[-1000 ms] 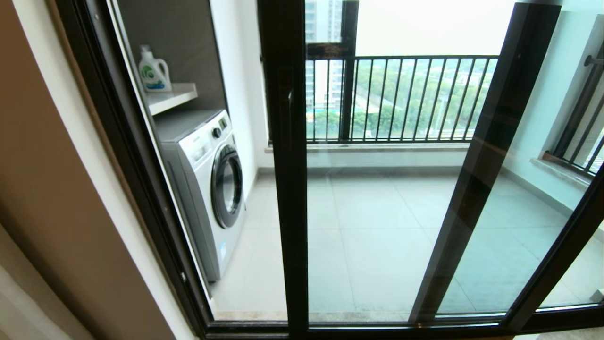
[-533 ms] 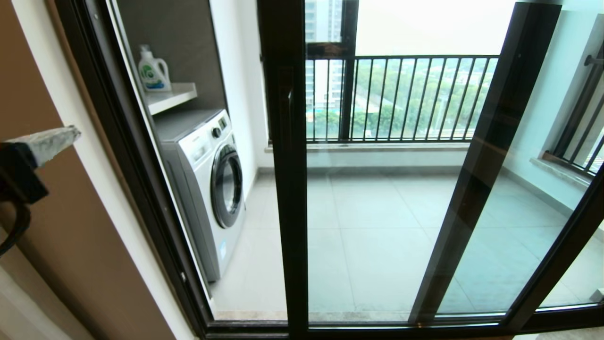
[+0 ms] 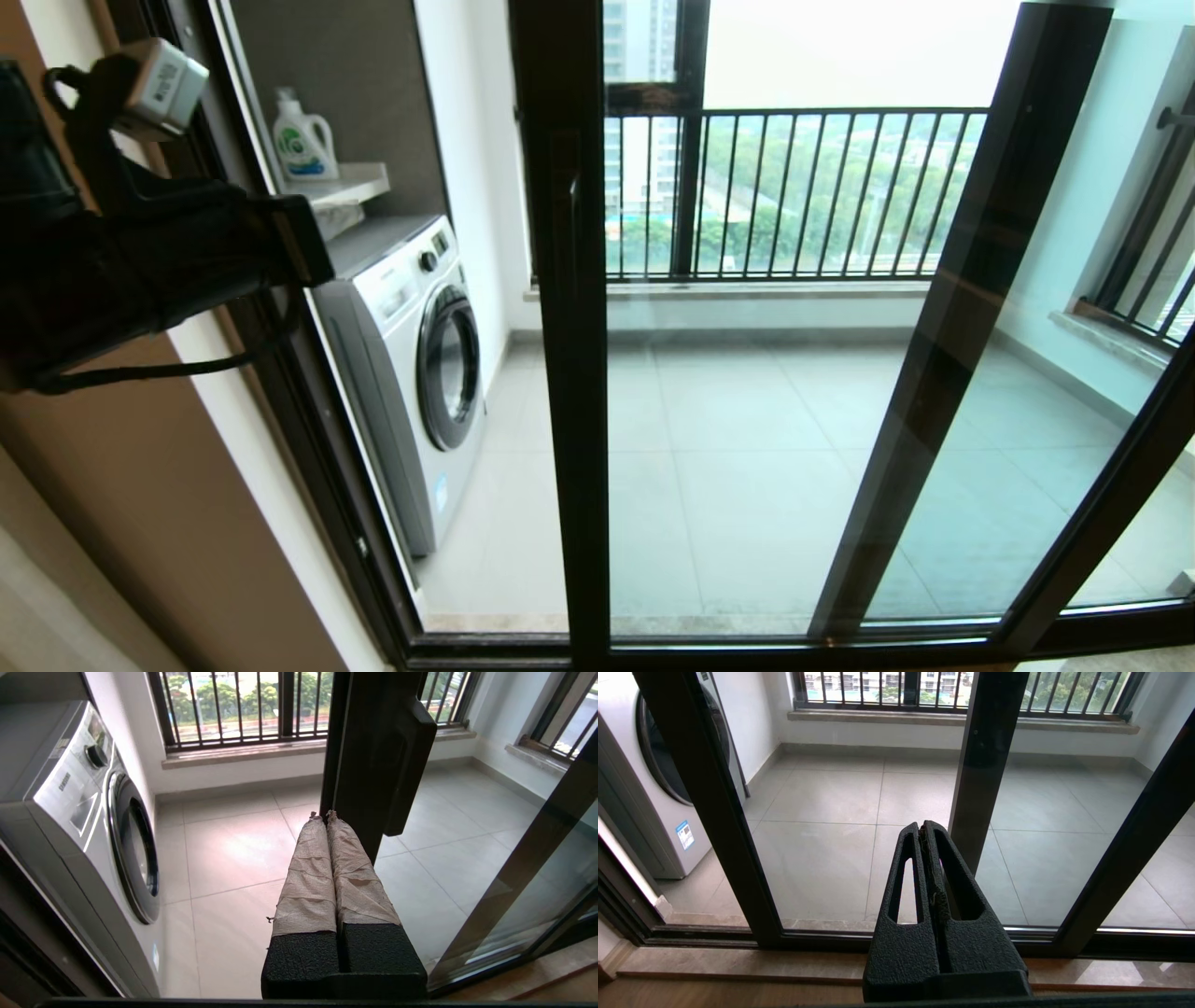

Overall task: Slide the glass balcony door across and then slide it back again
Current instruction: Close the slid door

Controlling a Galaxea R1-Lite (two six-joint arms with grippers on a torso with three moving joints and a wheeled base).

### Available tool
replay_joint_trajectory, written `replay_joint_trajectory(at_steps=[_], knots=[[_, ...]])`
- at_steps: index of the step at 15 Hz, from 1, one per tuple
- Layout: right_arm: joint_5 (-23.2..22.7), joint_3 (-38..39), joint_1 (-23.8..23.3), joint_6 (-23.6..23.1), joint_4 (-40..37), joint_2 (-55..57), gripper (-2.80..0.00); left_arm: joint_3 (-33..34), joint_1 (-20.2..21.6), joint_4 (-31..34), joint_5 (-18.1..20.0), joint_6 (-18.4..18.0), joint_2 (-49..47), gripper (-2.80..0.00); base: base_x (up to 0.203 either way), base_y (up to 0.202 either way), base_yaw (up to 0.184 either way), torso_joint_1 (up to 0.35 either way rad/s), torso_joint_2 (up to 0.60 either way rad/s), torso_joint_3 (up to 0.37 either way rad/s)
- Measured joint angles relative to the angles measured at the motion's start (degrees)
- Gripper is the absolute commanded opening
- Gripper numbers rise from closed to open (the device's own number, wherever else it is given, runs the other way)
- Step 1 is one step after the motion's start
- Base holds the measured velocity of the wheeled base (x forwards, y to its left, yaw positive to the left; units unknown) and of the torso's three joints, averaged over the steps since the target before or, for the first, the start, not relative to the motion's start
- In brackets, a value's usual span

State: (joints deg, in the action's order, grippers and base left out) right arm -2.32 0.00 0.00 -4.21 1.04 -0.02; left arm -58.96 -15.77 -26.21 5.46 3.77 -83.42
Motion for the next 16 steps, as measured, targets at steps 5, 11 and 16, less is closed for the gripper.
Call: replay_joint_trajectory(at_steps=[5, 11, 16], knots=[[-0.02, 0.00, 0.00, 0.04, -0.01, 0.00, -2.80, -7.64, -8.69, -0.13, -4.23, -0.09, -10.66, -2.80, 0.000, 0.000, 0.000, 0.000, 0.00, 0.000], [0.00, 0.00, 0.00, 0.02, 0.00, 0.00, -2.80, -16.83, -17.47, -0.11, -8.50, -0.41, -19.48, -2.80, 0.000, 0.000, 0.000, 0.000, 0.00, 0.000], [0.00, 0.00, 0.00, 0.00, 0.00, 0.00, -2.80, -22.42, -20.94, -0.08, -8.95, -0.41, -23.97, -2.80, 0.000, 0.000, 0.000, 0.000, 0.00, 0.000]])
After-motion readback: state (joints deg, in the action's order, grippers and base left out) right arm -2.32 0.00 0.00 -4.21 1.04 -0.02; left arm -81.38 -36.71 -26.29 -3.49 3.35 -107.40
